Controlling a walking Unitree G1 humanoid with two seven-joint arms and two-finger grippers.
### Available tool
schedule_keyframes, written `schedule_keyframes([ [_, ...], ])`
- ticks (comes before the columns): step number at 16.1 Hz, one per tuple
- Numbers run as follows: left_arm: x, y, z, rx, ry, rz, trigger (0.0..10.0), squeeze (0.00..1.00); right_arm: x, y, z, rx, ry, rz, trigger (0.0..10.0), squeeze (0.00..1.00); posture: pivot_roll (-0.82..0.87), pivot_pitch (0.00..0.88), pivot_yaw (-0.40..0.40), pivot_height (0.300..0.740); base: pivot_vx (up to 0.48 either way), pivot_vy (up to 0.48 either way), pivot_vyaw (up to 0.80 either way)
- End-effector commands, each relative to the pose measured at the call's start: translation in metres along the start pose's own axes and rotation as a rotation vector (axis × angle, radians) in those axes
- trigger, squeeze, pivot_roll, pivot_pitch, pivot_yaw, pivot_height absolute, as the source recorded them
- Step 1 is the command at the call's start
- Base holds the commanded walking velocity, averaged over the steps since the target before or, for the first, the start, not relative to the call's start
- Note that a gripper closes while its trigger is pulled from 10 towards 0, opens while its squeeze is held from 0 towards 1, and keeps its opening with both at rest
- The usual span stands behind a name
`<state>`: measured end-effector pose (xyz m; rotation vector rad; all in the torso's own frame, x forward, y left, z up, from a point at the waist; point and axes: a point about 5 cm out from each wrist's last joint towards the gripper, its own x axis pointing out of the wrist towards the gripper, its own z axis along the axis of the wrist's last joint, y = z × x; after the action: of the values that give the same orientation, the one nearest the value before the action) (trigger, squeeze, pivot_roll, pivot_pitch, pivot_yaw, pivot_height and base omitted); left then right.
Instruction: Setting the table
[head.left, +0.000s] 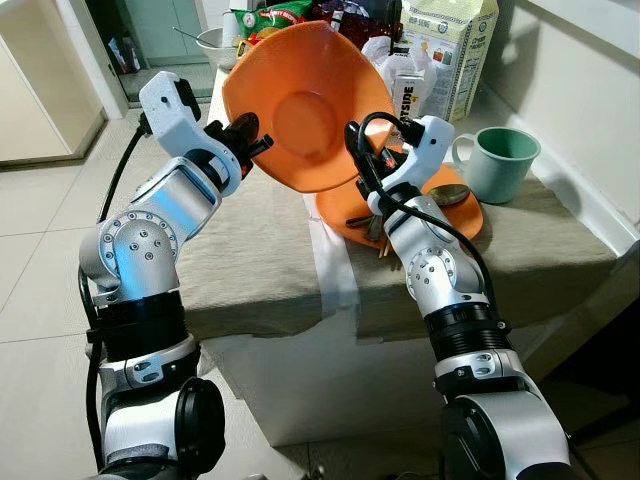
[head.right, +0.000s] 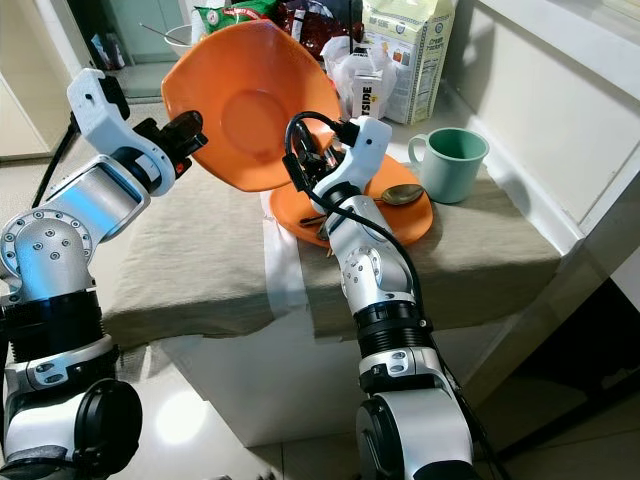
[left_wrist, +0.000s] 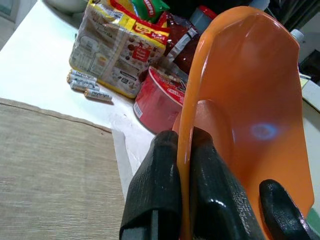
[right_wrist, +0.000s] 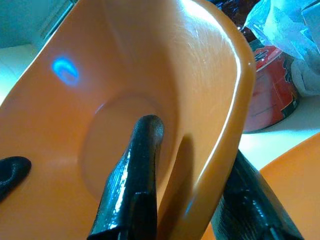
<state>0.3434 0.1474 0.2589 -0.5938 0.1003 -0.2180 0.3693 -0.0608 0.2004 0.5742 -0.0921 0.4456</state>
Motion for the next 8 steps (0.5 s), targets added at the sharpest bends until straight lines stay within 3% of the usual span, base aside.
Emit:
schedule_keyframes([
  [1,-0.0018,0.0069,0.0094,0.076,-0.037,0.067,10.0,0.0,-0.0003,0.0079,-0.0095,-0.045,0.037,0.025,0.0,0.0,-0.11,0.0,0.059,0.74,0.0,0.0,0.0],
  [6,-0.0011,0.0057,0.012,0.089,-0.048,0.057,10.0,0.0,0.002,0.009,-0.0057,-0.062,0.028,0.027,0.0,0.0,-0.1,0.0,0.058,0.74,0.0,0.0,0.0],
  [7,-0.0009,0.0061,0.0122,0.075,-0.047,0.057,10.0,1.0,0.0021,0.0092,-0.0055,-0.063,0.027,0.028,0.0,0.0,-0.1,0.0,0.059,0.74,0.0,0.0,0.0],
  [8,-0.0009,0.0069,0.0124,0.08,-0.049,0.062,10.0,1.0,0.0016,0.0097,-0.0068,-0.064,0.031,0.029,0.0,0.0,-0.11,0.0,0.058,0.74,0.0,0.0,0.0],
])
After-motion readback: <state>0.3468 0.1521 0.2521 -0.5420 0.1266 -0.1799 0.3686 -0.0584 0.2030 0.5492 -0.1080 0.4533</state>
